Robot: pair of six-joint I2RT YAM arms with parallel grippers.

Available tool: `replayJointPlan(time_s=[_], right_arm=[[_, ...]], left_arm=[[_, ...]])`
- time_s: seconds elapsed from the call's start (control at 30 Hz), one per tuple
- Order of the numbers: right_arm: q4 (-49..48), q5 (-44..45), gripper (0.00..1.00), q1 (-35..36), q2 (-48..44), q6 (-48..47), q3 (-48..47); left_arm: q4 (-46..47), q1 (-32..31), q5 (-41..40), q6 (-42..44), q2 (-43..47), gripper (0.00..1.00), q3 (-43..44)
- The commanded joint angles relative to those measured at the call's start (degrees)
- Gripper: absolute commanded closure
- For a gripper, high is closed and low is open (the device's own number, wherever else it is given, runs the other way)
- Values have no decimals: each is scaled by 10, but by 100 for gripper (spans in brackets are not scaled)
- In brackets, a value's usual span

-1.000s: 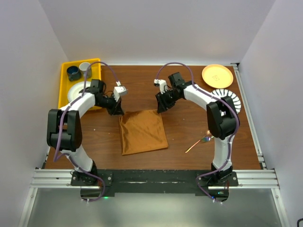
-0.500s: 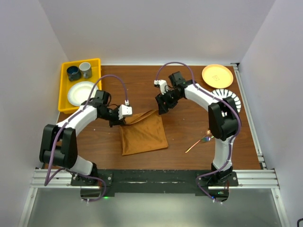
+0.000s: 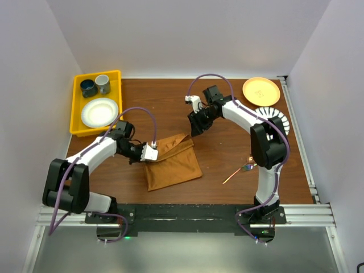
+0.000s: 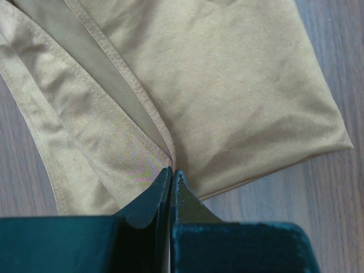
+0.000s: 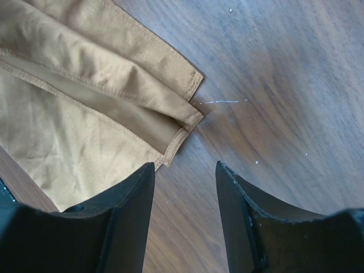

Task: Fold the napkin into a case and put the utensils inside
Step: Fold the lower triangle-folded napkin at the center of the board.

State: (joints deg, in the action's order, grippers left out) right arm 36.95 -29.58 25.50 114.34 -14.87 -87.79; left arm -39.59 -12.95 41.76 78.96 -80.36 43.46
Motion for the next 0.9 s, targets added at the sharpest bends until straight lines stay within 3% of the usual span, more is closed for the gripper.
replayJointPlan(time_s=[0.0, 0.3, 0.7, 0.87], right_arm=[[12, -16, 53, -1, -35, -7, -15], [-4, -33, 58, 10, -37, 3, -12], [-16, -15, 58, 39, -21, 28, 4], [-21, 27, 47, 41, -2, 56, -1]], left_arm=[[-14, -4, 35, 57, 33, 100, -7], [-78, -15, 61, 93, 42, 100, 7], [-71, -33, 48, 99, 47, 100, -22], [-66, -36, 46, 97, 48, 100, -22]])
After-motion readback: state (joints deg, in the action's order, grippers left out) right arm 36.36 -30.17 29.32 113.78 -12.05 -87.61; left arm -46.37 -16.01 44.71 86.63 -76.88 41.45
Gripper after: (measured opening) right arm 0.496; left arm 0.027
